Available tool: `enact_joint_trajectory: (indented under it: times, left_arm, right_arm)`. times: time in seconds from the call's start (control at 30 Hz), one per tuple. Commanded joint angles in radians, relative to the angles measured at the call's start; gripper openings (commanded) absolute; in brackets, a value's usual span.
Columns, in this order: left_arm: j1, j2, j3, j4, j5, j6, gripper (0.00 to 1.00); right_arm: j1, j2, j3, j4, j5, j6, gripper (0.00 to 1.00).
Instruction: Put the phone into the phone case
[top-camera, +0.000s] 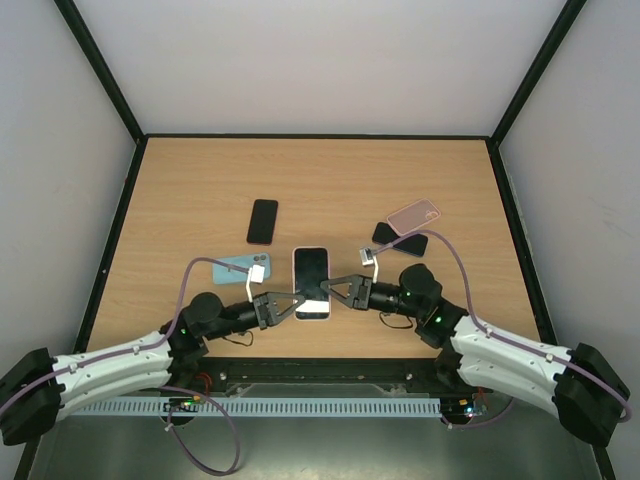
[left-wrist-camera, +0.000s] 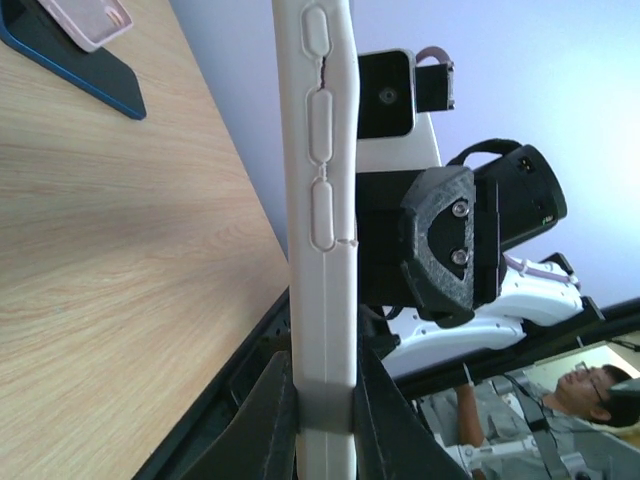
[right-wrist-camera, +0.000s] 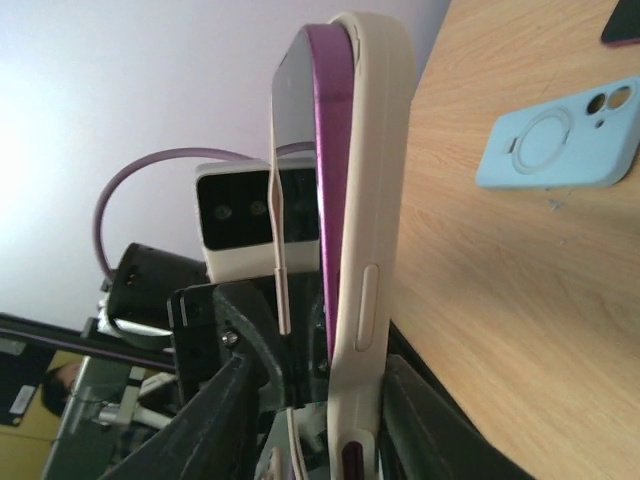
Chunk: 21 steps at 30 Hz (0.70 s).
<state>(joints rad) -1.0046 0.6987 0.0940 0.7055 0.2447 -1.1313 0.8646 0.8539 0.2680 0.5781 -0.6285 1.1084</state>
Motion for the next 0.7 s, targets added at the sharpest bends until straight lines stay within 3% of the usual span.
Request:
enact_joint_trajectory:
  times: [0.0, 0.17, 0.3, 0.67]
  left_arm:
    - [-0.003, -0.052, -0.025, 0.017, 0.089, 0.045, 0.02]
    - [-0.005, -0.097, -0.015, -0.019, 0.137, 0.057, 0.02]
    - [-0.005, -0.08, 0.003, -0.038, 0.189, 0.071, 0.02]
    - [-0.009, -0.065, 0.004, -0.059, 0.226, 0.086, 0.02]
  right_arm:
    - [0.006, -0.058, 0.02, 0.015, -0.004, -0.005, 0.38]
    - [0.006, -0.062, 0.057, -0.054, 0.014, -0.015, 0.56]
    - [0.007, -0.068, 0.101, -0.127, 0.067, -0.036, 0.57]
    - [0.006, -0.113, 0.083, -0.147, 0.18, -0.092, 0.2]
